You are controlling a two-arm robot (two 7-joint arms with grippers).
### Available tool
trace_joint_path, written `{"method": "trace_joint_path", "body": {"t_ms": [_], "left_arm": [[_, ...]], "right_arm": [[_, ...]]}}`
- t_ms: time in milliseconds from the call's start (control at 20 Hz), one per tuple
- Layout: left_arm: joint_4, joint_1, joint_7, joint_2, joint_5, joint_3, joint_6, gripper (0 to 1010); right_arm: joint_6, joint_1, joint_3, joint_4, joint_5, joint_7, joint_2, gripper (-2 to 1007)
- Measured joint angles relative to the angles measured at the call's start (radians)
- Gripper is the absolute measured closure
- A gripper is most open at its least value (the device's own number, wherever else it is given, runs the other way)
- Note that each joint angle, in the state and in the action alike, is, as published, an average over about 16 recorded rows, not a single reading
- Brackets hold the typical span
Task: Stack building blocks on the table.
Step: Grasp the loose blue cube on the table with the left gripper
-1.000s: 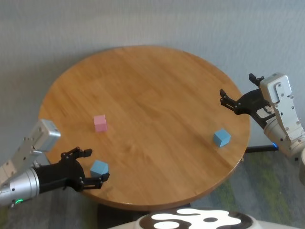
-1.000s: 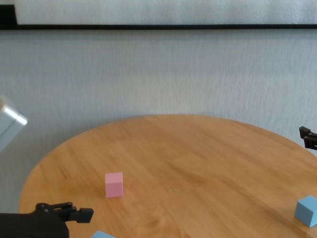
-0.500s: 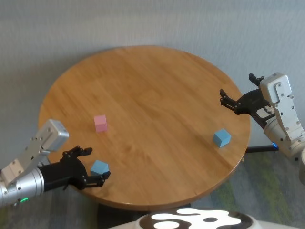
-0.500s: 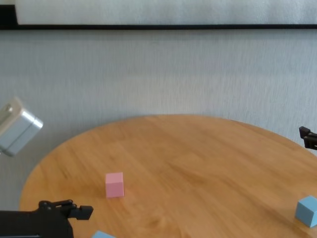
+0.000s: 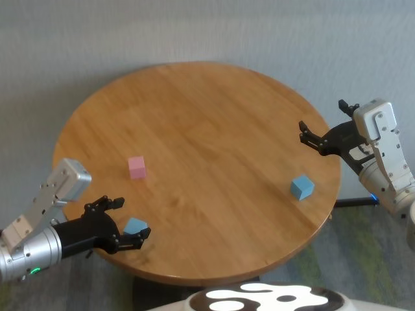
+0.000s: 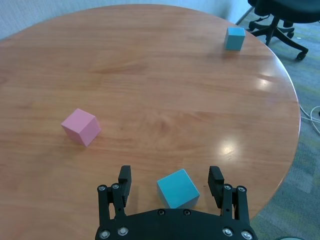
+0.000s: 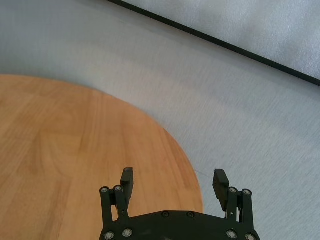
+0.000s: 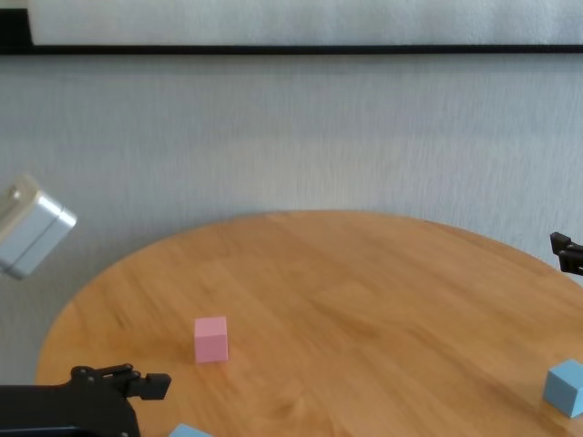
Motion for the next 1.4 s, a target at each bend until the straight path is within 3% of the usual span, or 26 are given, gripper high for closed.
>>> {"method": "trace_joint_path", "body": {"t_ms": [850, 1400], "left_arm": [[-0.003, 0.025, 0.001, -0.035, -0.008, -0.024, 0.020, 10], [-0.001, 0.007, -0.004, -0.037, -0.014, -0.010, 0.097, 10]], "right_arm": [[0.000, 0.000, 0.000, 0.000, 0.000, 0.000, 0.000, 0], [0.000, 0.000, 0.000, 0.000, 0.000, 0.000, 0.000, 0]]}}
